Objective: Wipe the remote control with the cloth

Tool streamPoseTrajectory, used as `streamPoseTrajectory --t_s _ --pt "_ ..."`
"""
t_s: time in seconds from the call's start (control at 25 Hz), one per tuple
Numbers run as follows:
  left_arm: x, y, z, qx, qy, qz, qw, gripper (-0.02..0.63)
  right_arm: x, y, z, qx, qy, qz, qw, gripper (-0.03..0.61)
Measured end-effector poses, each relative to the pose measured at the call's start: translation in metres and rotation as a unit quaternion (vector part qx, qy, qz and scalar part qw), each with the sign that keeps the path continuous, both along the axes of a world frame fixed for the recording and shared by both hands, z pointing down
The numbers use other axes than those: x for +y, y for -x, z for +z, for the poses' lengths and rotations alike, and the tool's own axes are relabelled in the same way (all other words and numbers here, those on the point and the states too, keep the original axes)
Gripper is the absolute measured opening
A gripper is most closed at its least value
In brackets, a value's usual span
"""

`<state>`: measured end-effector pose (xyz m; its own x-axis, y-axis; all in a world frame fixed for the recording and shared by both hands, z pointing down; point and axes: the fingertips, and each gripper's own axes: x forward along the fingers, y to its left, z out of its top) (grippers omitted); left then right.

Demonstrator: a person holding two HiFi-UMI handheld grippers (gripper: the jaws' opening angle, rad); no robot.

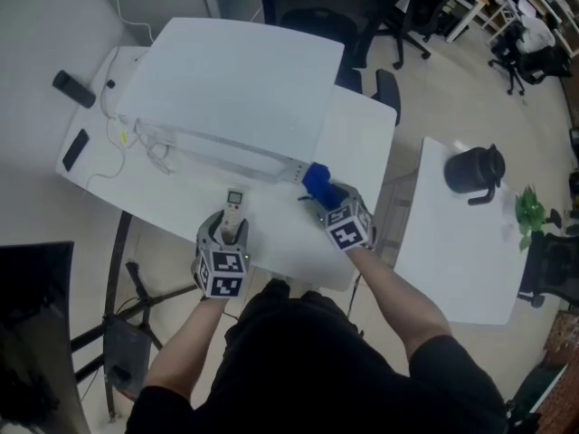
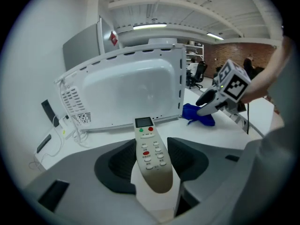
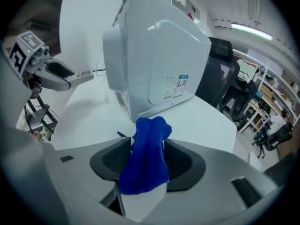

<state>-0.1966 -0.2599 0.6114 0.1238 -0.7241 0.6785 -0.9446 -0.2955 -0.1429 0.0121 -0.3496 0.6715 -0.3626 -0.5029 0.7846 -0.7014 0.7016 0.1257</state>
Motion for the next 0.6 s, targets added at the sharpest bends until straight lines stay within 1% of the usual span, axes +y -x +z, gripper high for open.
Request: streamPoseTrajectory --t_s 0.16,0.28,0.32,0.36,0.44,0.52,0.6 --pt "0.008 -0.027 -0.012 -0.03 -0.016 0.058 0.9977 0.219 -0.011 0.008 0.009 0.02 0.005 -0.015 1.0 0.239" --pt "0.01 -0.042 -0.018 -0.047 -0.023 0.092 0.9944 0.218 -0.01 0.008 0.026 0.016 0.027 -0.016 0.999 0.238" --pt "0.011 -0.046 -0.019 -0.051 -0.025 0.101 0.9933 0.218 -0.009 0.007 0.028 0.014 0.031 -0.014 0.999 0.23" --pt "0.011 -0.05 -0.02 -0.055 -0.026 0.109 0.9922 0.218 -0.009 0.006 0.027 0.013 0.032 -0.012 0.999 0.19" --pt "0.011 -0.055 -0.024 -0.06 -0.03 0.121 0.9904 0.218 -0.007 0.004 0.02 0.008 0.031 -0.008 0.999 0.152" --pt "0.012 -0.06 -0.029 -0.064 -0.036 0.129 0.989 0.218 -0.001 0.001 0.007 -0.008 0.029 -0.005 1.0 0.141" --pt "0.013 -0.064 -0.033 -0.067 -0.04 0.134 0.988 0.218 0.009 -0.002 -0.014 -0.035 0.017 -0.006 0.999 0.138"
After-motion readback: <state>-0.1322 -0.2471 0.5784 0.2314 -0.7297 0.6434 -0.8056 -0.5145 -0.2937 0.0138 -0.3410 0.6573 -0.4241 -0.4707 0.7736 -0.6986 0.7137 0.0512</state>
